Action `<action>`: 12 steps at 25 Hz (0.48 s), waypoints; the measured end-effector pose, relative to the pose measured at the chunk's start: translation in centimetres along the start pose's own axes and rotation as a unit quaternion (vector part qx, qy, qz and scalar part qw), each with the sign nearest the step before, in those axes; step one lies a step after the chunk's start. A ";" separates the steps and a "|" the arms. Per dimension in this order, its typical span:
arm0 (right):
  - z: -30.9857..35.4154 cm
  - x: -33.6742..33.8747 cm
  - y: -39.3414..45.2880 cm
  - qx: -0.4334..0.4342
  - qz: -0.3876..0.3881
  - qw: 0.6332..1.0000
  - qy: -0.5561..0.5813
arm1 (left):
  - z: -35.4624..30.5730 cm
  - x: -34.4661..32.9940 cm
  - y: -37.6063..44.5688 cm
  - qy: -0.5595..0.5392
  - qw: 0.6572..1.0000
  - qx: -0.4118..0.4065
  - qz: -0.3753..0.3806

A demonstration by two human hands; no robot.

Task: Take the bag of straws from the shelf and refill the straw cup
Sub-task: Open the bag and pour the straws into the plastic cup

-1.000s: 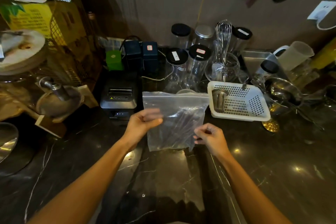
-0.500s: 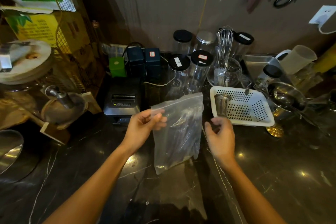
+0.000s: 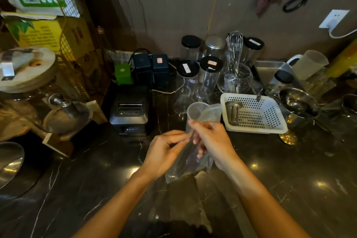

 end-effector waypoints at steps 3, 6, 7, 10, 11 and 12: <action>0.2 0.5 -0.9 -0.001 -0.005 0.999 -0.046 | -1.0 -0.1 -0.4 0.081 0.996 -0.040 -0.004; 0.3 1.2 -1.3 -0.017 -0.009 0.997 -0.071 | -1.5 -0.5 -0.4 0.111 0.993 -0.042 0.003; 0.3 1.4 -1.4 -0.022 -0.004 0.997 -0.069 | -1.5 -0.7 -0.4 0.110 0.993 -0.033 0.009; 0.5 1.6 -1.6 -0.021 0.030 0.997 -0.071 | -1.8 -1.0 -0.5 0.075 0.996 -0.011 0.039; 0.5 1.6 -1.6 -0.015 0.037 0.996 -0.076 | -2.1 -1.3 -0.6 0.035 0.998 0.004 0.057; 0.5 1.7 -1.6 -0.009 0.037 0.996 -0.083 | -2.4 -1.5 -0.8 -0.015 0.997 0.029 0.072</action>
Point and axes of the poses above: each hand's wrist, its own y-axis towards the middle knuckle, its own x-axis out of the back of the hand, z = x × y, the point moved 5 cm from there along y, towards the middle knuckle, and after that the axes turned 2 degrees about -z, right-handed, at the moved point
